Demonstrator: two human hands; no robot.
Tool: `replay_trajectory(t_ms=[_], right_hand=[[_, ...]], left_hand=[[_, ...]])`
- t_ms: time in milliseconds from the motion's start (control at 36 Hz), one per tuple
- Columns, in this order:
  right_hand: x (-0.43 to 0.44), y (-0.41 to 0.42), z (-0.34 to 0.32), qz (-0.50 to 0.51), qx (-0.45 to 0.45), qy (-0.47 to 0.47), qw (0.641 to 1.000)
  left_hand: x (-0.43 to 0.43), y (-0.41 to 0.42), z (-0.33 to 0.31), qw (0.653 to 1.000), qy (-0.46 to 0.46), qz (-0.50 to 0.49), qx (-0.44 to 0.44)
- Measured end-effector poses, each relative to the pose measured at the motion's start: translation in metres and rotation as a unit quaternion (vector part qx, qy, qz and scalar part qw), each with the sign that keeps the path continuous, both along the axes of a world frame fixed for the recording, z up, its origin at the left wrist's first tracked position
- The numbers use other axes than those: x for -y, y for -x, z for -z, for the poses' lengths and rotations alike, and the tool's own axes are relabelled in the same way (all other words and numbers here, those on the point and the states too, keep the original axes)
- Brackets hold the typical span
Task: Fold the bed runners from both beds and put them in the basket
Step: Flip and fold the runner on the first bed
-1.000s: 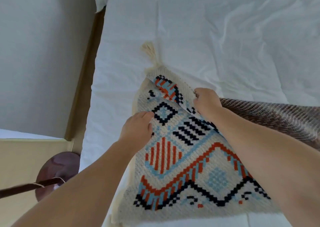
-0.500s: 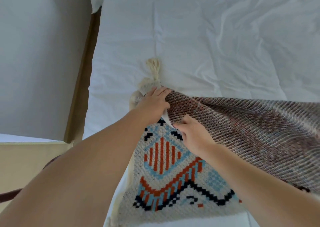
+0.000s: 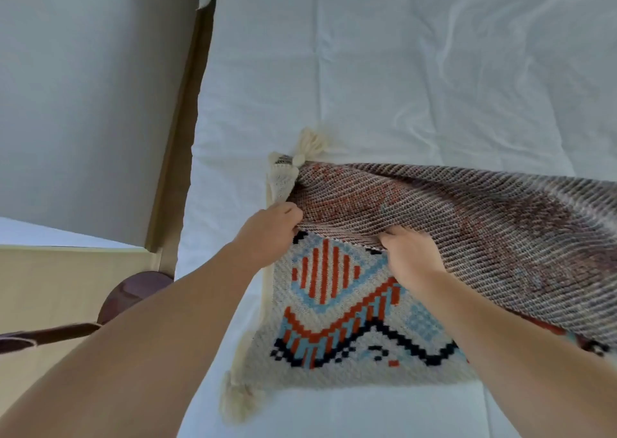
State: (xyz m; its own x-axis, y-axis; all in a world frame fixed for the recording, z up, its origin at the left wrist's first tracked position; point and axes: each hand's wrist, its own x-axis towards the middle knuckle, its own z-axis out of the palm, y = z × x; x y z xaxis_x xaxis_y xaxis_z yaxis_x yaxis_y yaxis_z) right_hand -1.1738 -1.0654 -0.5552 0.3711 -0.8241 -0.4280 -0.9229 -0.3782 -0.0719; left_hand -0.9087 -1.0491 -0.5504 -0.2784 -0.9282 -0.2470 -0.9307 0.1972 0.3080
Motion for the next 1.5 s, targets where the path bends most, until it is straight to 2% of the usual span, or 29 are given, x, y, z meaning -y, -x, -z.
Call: replay_trajectory(t_ms=[111, 278, 417, 528, 750, 972, 1167, 1278, 1444, 1500], right_hand=[[-0.016, 0.010, -0.008, 0.020, 0.057, 0.003, 0.998], [-0.037, 0.026, -0.030, -0.030, 0.072, -0.011, 0.997], [-0.053, 0.038, -0.038, -0.079, 0.034, -0.065, 0.994], [-0.066, 0.047, -0.044, -0.121, 0.001, -0.069, 0.990], [-0.078, 0.092, -0.053, -0.103, -0.069, -0.029, 0.992], [-0.107, 0.119, -0.078, -0.162, -0.055, -0.035, 0.985], [-0.126, 0.122, -0.060, -0.186, -0.059, -0.045, 0.980], [-0.143, 0.119, -0.034, -0.184, -0.084, -0.057, 0.978], [-0.142, 0.134, -0.007, -0.138, -0.105, -0.037, 0.984], [-0.141, 0.143, -0.007, -0.119, -0.104, -0.028, 0.987]], left_hand=[[-0.022, 0.000, 0.006, 0.999, -0.014, -0.048, 0.016], [-0.052, -0.001, 0.000, 0.990, -0.024, -0.104, 0.089], [-0.092, 0.007, -0.014, 0.996, -0.030, -0.064, 0.051], [-0.128, 0.011, -0.021, 0.991, -0.069, -0.108, 0.047], [-0.198, 0.043, -0.035, 0.973, -0.071, -0.202, 0.085], [-0.240, 0.068, -0.037, 0.962, -0.066, -0.251, 0.086], [-0.254, 0.064, -0.019, 0.962, -0.086, -0.230, 0.122], [-0.257, 0.062, 0.005, 0.954, -0.103, -0.193, 0.207], [-0.256, 0.075, 0.015, 0.938, -0.120, -0.169, 0.279], [-0.251, 0.087, 0.013, 0.939, -0.120, -0.164, 0.277]])
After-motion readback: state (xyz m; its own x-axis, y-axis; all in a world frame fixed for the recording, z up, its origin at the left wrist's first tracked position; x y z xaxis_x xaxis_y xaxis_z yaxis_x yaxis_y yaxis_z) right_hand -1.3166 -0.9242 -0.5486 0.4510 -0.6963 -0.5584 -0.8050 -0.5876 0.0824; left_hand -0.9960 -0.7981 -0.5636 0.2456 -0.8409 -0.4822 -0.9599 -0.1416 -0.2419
